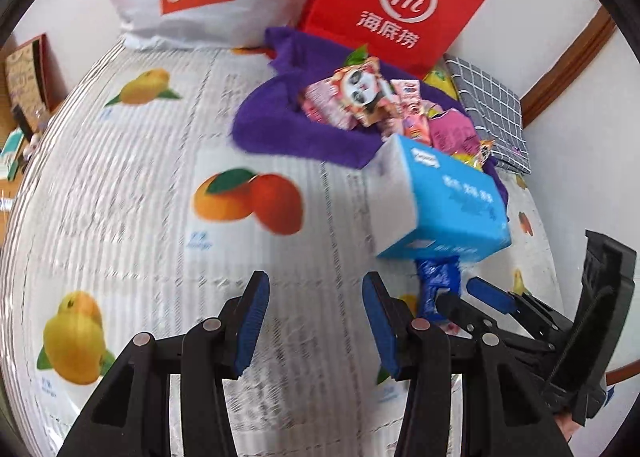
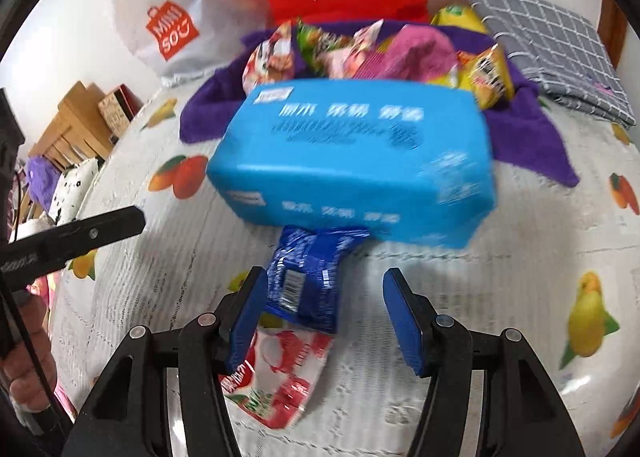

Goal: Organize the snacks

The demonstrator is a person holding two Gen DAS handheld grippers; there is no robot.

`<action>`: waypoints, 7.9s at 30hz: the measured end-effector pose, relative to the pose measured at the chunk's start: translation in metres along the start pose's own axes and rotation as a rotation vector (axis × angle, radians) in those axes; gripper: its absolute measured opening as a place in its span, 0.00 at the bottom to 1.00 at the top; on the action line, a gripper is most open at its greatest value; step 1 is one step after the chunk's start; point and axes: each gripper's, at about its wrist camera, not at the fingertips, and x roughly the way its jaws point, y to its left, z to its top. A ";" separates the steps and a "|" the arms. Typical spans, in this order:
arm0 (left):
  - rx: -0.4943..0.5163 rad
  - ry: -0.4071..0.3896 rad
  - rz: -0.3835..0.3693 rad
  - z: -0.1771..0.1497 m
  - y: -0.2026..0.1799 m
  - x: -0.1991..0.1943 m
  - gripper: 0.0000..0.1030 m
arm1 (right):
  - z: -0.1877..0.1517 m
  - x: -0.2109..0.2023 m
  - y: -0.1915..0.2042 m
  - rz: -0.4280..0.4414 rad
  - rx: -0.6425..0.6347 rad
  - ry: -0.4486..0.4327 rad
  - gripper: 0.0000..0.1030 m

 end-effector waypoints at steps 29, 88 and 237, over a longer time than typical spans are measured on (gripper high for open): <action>0.053 0.071 -0.181 -0.051 -0.036 0.022 0.65 | -0.029 -0.062 -0.058 -0.111 0.086 -0.175 0.37; 0.313 -0.149 0.173 -0.099 -0.128 0.042 0.59 | -0.088 -0.055 -0.112 -0.188 0.059 -0.207 0.43; 0.033 -0.042 -0.110 0.175 -0.096 0.086 0.68 | 0.204 0.002 -0.128 0.020 0.055 -0.117 0.58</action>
